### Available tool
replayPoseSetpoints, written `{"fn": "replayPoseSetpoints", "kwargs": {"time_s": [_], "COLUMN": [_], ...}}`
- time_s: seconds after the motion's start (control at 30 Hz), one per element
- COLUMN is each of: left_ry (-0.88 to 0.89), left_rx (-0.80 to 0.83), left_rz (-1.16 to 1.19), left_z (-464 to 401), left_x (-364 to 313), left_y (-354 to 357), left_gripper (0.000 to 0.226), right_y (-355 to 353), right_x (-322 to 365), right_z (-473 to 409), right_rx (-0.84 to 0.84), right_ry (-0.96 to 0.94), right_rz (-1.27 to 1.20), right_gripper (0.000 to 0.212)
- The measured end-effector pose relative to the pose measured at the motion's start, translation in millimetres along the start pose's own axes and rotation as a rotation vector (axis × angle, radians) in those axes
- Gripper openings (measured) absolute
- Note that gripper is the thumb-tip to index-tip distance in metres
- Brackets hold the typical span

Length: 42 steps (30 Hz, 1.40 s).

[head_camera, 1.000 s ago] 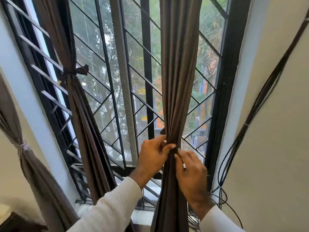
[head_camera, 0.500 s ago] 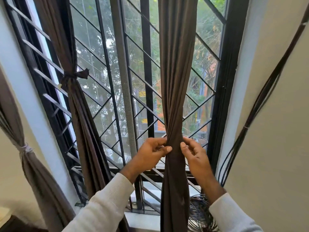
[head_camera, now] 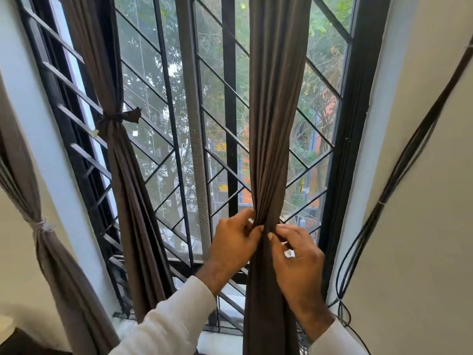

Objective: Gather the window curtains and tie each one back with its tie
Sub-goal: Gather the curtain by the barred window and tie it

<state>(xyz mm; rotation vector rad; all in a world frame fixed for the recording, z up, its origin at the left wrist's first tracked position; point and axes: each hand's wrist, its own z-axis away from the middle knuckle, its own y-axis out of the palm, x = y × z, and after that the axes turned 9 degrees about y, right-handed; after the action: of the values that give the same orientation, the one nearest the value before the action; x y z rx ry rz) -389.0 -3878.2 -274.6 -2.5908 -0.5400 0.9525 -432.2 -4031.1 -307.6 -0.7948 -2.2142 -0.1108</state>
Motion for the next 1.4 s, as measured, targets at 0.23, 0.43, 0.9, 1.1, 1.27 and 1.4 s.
{"fn": "replayPoseSetpoints", "kwargs": {"time_s": [0.23,0.43,0.9,1.1,1.27,1.4], "left_ry": [0.073,-0.045,-0.152,-0.387,-0.312,-0.351], "left_rx": [0.083,0.098,-0.019,0.394,0.254,0.234], "left_rz": [0.080,0.172,0.106,0.536,0.421,0.486], "left_z": [10.8,8.3,-4.6,-14.8,-17.8,-16.9], "left_x": [-2.7,-3.4,3.4,19.3,21.2,15.3], "left_y": [6.9,-0.3,-19.2,-27.2,-20.2,-16.8], "left_gripper": [0.020,0.019,0.030,0.068,0.031,0.027], "right_y": [4.0,1.7,-10.3,-13.2,-11.8,-13.5], "right_x": [2.1,0.8,4.7,4.0,2.9,9.5], "right_z": [15.9,5.5,-45.0,-49.7,-47.9,-46.3], "right_rx": [0.053,0.002,0.333,0.448,0.342,0.299], "right_ry": [0.034,0.303,0.345,0.443,0.411,0.320], "right_rz": [0.048,-0.212,-0.156,-0.375,-0.151,-0.032], "right_gripper": [0.043,0.026,0.031,0.031,0.018,0.021]}}
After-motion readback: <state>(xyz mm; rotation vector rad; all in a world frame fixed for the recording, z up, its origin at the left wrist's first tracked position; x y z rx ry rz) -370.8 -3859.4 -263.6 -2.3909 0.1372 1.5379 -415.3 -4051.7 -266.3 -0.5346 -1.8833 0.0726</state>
